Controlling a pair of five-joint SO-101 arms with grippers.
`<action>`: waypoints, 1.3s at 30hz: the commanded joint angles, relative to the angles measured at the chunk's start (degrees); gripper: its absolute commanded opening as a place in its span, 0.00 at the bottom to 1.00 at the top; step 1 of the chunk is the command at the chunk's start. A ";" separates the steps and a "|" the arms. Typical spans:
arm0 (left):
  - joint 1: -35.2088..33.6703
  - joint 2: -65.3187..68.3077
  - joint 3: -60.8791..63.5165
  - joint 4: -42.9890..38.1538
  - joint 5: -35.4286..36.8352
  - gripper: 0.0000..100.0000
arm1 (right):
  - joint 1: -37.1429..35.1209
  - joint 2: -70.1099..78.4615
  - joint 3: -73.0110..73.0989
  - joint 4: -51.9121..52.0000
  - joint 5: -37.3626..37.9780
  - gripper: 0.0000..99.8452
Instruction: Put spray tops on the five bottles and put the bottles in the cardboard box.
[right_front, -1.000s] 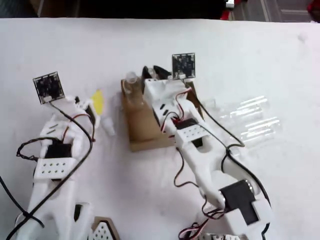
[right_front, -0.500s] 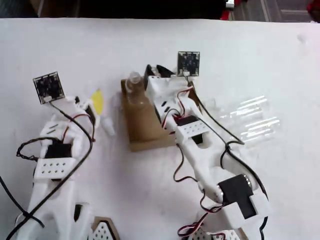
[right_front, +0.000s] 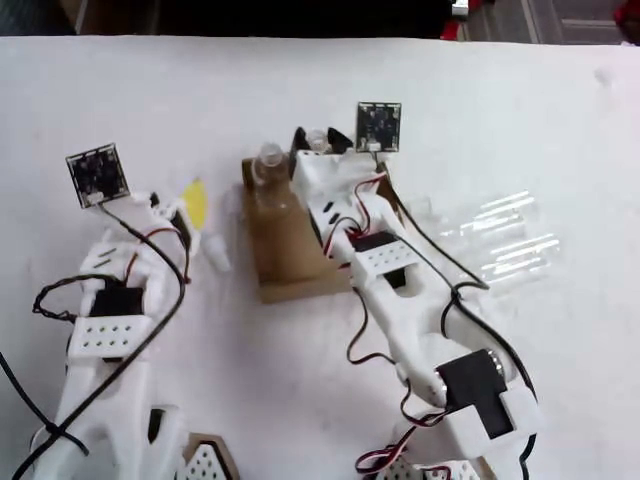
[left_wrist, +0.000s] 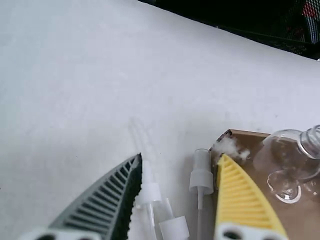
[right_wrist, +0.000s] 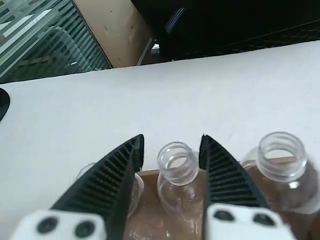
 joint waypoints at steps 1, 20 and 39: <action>-0.40 -0.31 -0.44 -1.58 0.18 0.23 | 0.40 -0.92 -2.11 -0.92 -0.26 0.16; -0.48 -0.31 -0.44 -1.41 0.18 0.23 | 10.95 -32.22 -16.79 42.59 5.54 0.16; -0.22 -0.57 -0.35 -1.23 0.18 0.23 | 35.47 -33.71 -17.32 75.65 64.26 0.16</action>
